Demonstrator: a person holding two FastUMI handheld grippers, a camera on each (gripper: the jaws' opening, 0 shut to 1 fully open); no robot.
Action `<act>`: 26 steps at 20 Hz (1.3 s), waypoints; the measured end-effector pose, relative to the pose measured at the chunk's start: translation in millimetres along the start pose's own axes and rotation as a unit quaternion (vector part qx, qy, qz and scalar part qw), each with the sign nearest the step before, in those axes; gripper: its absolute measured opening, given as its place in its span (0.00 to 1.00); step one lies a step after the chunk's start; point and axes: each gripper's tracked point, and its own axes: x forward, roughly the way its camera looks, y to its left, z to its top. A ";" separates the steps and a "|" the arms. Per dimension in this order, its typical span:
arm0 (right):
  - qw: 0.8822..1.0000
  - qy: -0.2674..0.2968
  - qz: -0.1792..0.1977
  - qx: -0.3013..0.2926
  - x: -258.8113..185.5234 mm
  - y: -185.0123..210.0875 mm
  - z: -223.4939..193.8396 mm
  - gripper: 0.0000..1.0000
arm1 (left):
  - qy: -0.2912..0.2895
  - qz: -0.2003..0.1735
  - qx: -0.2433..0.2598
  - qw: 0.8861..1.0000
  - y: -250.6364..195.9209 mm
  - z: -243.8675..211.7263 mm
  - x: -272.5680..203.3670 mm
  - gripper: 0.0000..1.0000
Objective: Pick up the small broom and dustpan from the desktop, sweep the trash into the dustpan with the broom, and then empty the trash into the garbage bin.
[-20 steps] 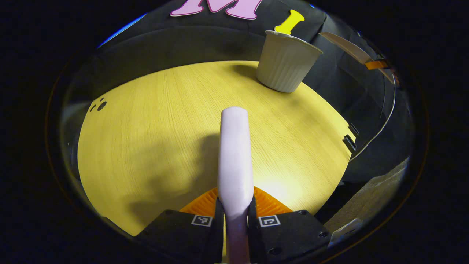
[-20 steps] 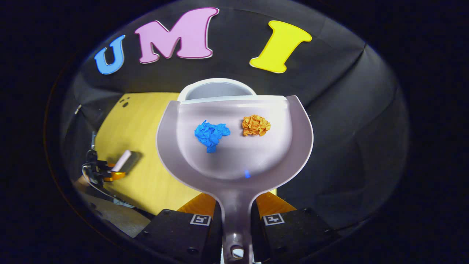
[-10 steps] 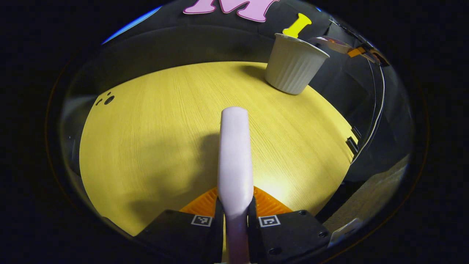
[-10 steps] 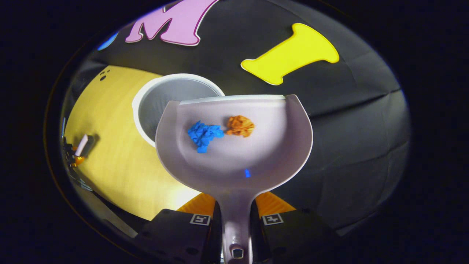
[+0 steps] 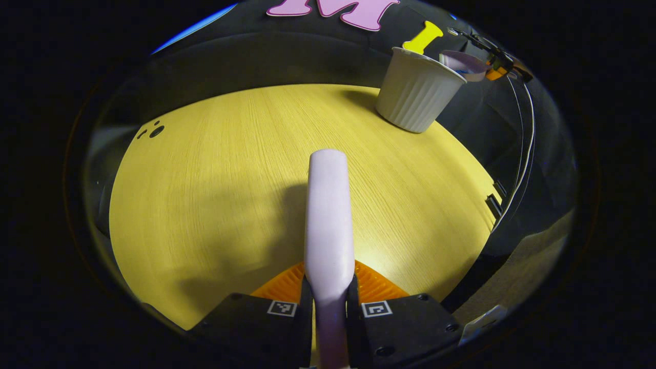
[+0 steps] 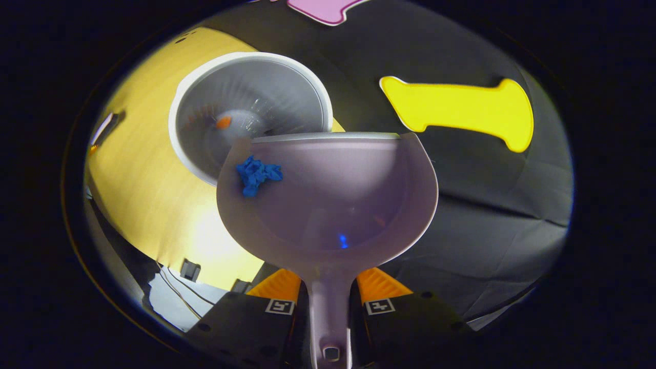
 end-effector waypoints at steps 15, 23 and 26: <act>0.999 -0.041 0.007 0.015 3.3 -0.8 12.9 0.35 | -0.017 0.028 -0.026 0.999 3.8 1.2 -5.9 0.31; 0.971 -0.161 0.086 0.152 -16.7 47.6 37.5 0.35 | -0.032 0.065 -0.027 0.997 18.7 17.3 -13.1 0.31; 0.961 -0.193 0.117 0.161 -27.8 66.2 38.8 0.35 | -0.030 0.072 -0.023 0.997 21.5 21.5 -11.9 0.31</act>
